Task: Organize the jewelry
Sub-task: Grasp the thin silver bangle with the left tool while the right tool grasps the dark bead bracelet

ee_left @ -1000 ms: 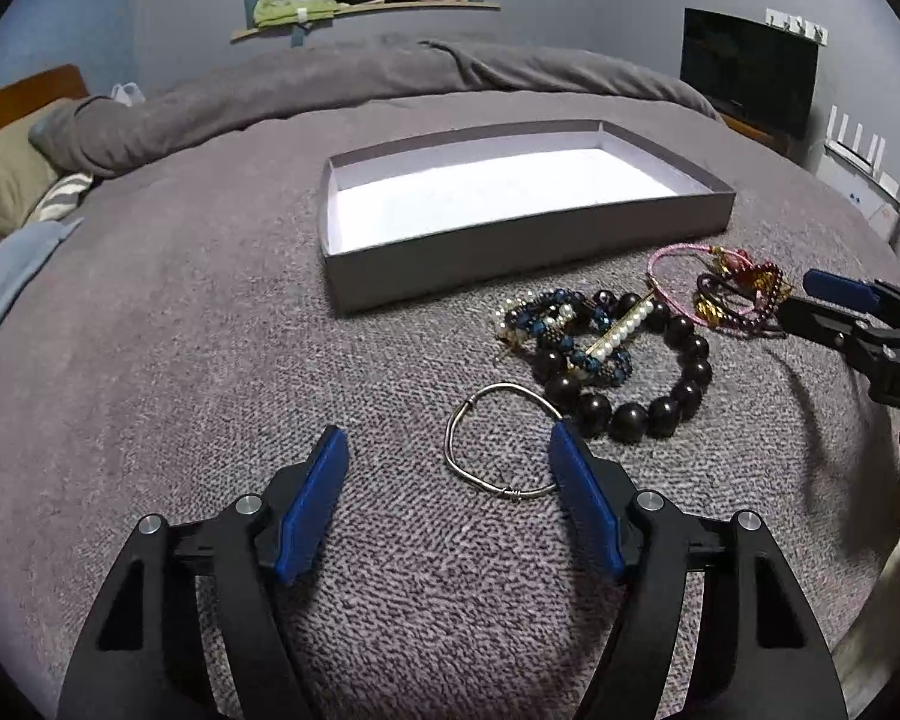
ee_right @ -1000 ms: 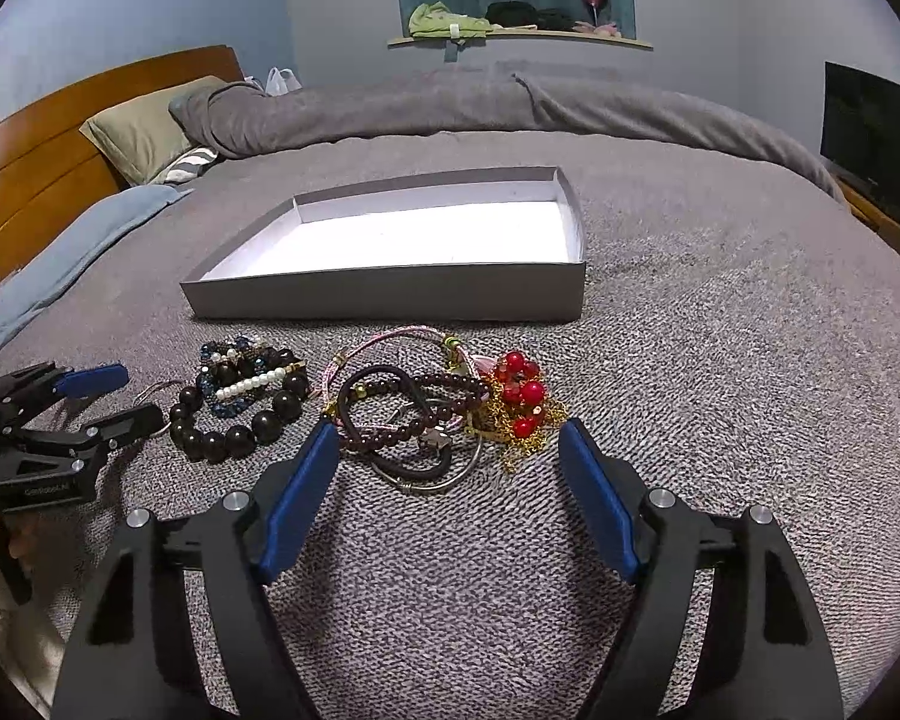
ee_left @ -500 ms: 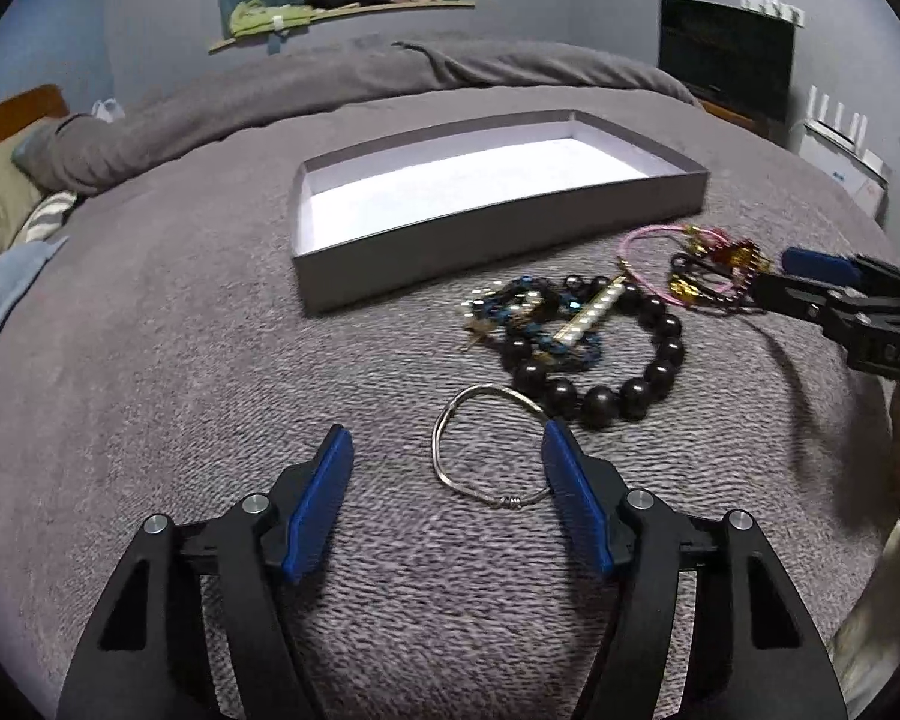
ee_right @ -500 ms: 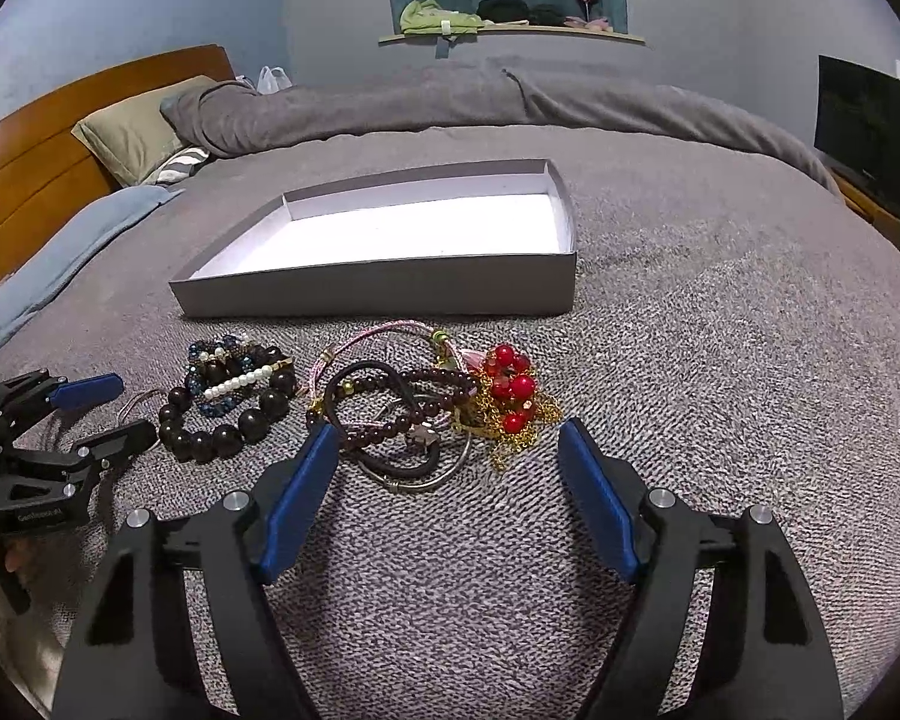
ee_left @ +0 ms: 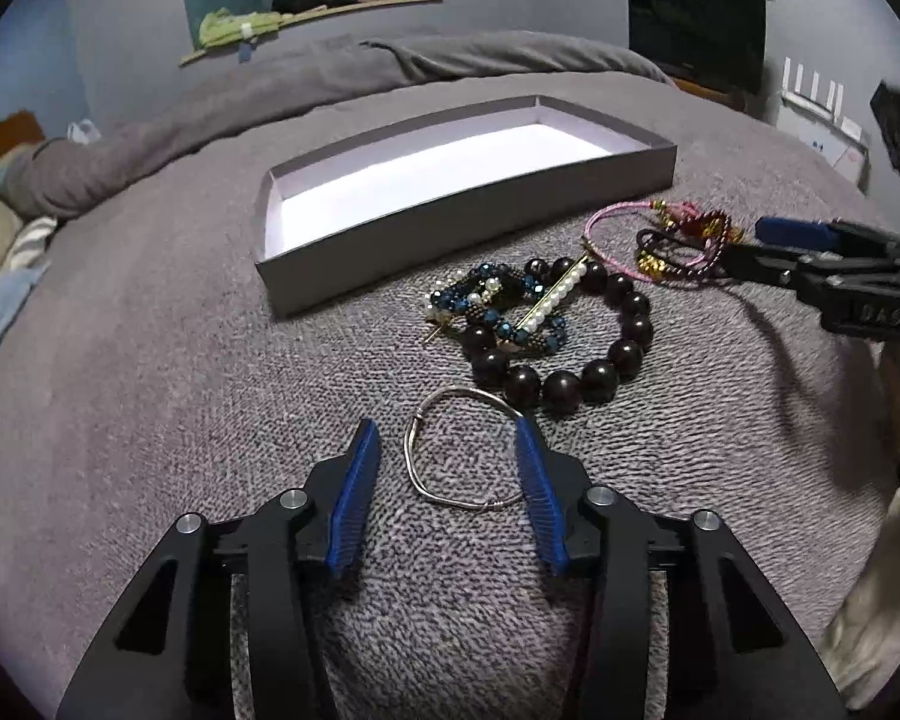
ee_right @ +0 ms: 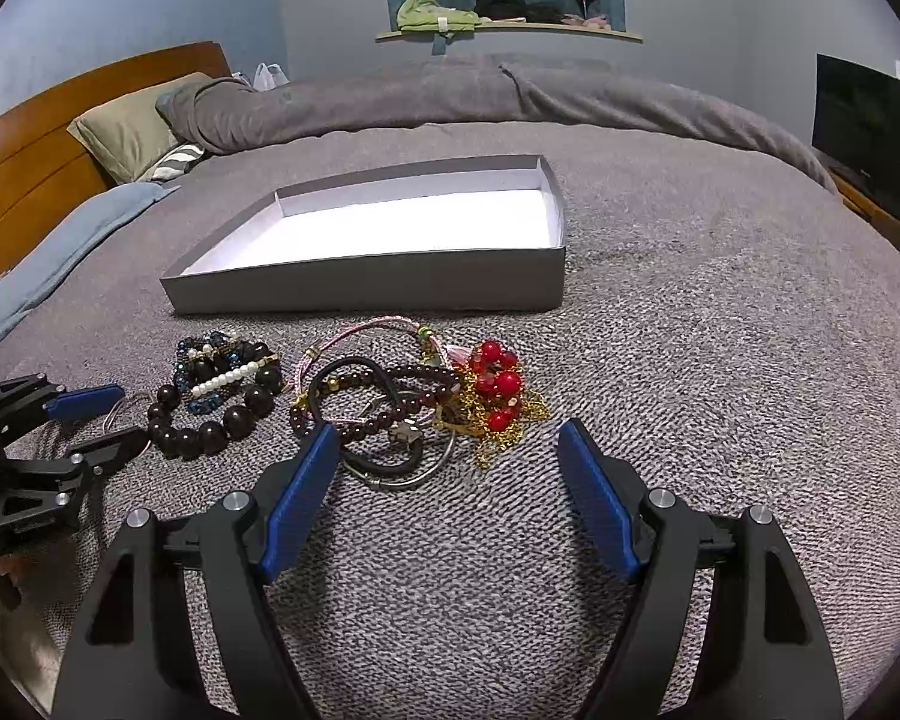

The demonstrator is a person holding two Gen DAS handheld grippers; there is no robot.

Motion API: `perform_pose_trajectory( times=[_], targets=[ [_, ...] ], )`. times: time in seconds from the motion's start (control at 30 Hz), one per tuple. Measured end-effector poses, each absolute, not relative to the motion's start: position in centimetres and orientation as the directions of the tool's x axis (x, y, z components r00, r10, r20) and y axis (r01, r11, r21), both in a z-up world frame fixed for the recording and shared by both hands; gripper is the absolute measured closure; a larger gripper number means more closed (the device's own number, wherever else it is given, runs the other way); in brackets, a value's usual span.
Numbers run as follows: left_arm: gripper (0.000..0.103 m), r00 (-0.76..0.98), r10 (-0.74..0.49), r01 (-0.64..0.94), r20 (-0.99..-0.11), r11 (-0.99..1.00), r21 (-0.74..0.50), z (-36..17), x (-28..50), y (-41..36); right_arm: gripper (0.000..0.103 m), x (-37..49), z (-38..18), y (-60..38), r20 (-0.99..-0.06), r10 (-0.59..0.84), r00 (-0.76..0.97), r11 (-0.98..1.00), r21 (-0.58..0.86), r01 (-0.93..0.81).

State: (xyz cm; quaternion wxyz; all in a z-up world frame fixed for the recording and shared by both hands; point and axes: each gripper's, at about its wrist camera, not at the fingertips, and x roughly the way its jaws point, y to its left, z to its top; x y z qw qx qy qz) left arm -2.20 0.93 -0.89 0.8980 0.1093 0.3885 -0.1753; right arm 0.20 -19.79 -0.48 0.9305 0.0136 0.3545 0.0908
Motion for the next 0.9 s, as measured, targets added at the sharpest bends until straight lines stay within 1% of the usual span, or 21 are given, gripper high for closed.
perform_pose_trajectory(
  times=[0.07,0.1,0.4,0.43,0.53,0.63,0.7,0.73,0.77,0.8,0.9],
  targets=[
    [0.039,0.634,-0.246,0.393,-0.733,0.919,0.032,-0.5,-2.4,1.3,0.028,0.2,-0.4,-20.0,-0.655,0.177,0.734,0.984,0.091,-0.156],
    [0.037,0.633,-0.252,0.394,-0.732,0.919,0.024,-0.4,-2.5,1.4,0.028,0.2,-0.3,-20.0,-0.654,0.177,0.735,0.984,0.092,-0.155],
    [0.034,0.608,-0.324,0.441,-0.725,0.897,-0.032,0.0,-3.5,0.8,0.028,0.2,0.2,-20.8,-0.644,0.165,0.747,0.986,0.095,-0.137],
    [0.034,0.615,-0.323,0.442,-0.719,0.897,-0.024,0.2,-3.6,0.6,0.028,0.2,0.2,-21.0,-0.644,0.165,0.747,0.986,0.099,-0.132],
    [0.028,0.617,-0.329,0.477,-0.715,0.879,0.007,0.2,-4.1,-0.3,0.028,0.2,0.3,-21.2,-0.643,0.167,0.748,0.986,0.104,-0.131],
    [0.028,0.6,-0.3,0.477,-0.742,0.878,0.031,-0.9,-3.6,-0.9,0.028,0.2,0.3,-20.9,-0.644,0.171,0.746,0.985,0.102,-0.139],
    [0.031,0.586,-0.312,0.474,-0.747,0.88,0.005,-1.4,-3.2,-0.6,0.028,0.2,0.3,-20.8,-0.645,0.175,0.744,0.984,0.101,-0.144],
    [0.036,0.585,-0.321,0.472,-0.745,0.881,-0.009,-1.3,-3.1,-0.4,0.028,0.2,0.3,-20.7,-0.644,0.176,0.744,0.984,0.098,-0.148],
    [0.048,0.586,-0.334,0.473,-0.738,0.881,-0.023,-1.1,-3.1,-0.2,0.028,0.2,0.3,-20.6,-0.644,0.176,0.744,0.984,0.097,-0.149],
    [0.054,0.581,-0.35,0.478,-0.735,0.877,-0.04,-1.0,-3.0,-0.1,0.028,0.2,0.3,-20.6,-0.645,0.176,0.744,0.984,0.096,-0.149],
    [0.054,0.581,-0.357,0.48,-0.732,0.876,-0.046,-1.0,-3.0,-0.1,0.028,0.3,0.2,-20.7,-0.65,0.181,0.738,0.983,0.103,-0.151]
  ],
)
